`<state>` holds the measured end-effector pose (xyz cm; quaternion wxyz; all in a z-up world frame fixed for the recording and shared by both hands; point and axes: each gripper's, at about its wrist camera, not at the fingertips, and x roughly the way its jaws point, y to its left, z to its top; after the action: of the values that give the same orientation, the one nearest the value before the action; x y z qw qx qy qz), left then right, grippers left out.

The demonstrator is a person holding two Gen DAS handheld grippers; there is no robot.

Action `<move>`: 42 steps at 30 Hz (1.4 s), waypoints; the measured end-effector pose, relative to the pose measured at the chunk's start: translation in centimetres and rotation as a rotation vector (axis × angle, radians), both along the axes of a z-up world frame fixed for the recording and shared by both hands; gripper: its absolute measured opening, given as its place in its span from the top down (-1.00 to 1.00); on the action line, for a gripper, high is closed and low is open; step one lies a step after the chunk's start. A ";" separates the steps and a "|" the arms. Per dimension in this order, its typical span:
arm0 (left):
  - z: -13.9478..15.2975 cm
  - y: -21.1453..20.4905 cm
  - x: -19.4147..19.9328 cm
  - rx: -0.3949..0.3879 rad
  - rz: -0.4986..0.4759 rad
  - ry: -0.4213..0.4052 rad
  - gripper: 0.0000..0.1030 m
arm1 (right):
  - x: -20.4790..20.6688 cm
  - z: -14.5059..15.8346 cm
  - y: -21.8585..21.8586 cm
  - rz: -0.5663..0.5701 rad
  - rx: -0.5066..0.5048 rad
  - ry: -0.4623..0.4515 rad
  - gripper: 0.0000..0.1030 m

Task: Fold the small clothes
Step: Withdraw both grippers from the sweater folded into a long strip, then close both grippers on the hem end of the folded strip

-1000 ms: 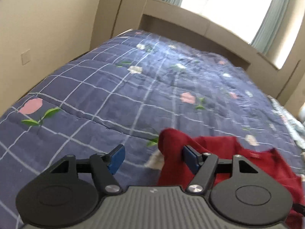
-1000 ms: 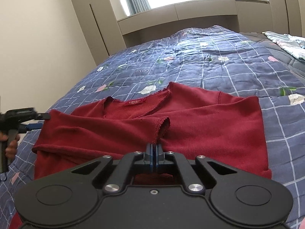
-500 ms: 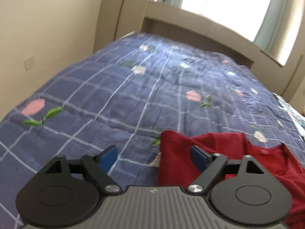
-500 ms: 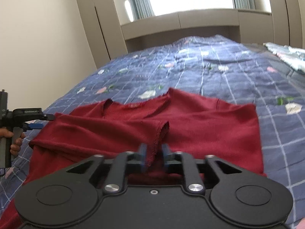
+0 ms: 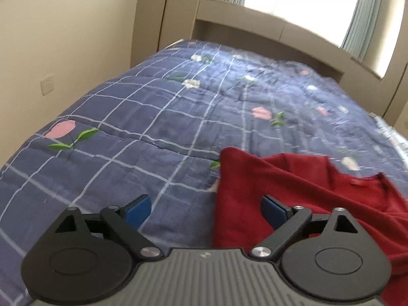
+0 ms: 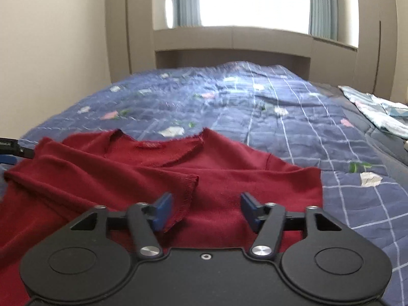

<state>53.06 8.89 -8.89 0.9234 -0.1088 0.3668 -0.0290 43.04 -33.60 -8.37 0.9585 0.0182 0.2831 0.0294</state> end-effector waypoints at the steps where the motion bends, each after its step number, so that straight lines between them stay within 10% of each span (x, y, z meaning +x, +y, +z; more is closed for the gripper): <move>1: 0.3 0.2 -1.0 -0.021 -0.009 -0.011 -0.98 | -0.8 0.4 -0.2 0.013 0.010 -0.008 -0.48; 5: 1.0 0.3 -5.3 -0.045 -0.061 0.000 -0.99 | -5.0 1.8 -1.1 0.048 0.042 -0.039 -0.98; 26: 1.3 -1.0 -27.3 -0.034 -0.211 0.139 -0.99 | -28.1 0.6 -2.8 -0.118 0.285 0.134 -0.97; 42: 1.4 -0.7 -31.5 -0.048 -0.246 0.265 -0.88 | -32.0 -0.1 0.0 -0.148 0.289 0.151 0.11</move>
<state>21.57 8.18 -7.52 0.8537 -0.0878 0.4950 -0.1357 11.02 -33.59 -8.45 0.9214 0.1788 0.3449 -0.0022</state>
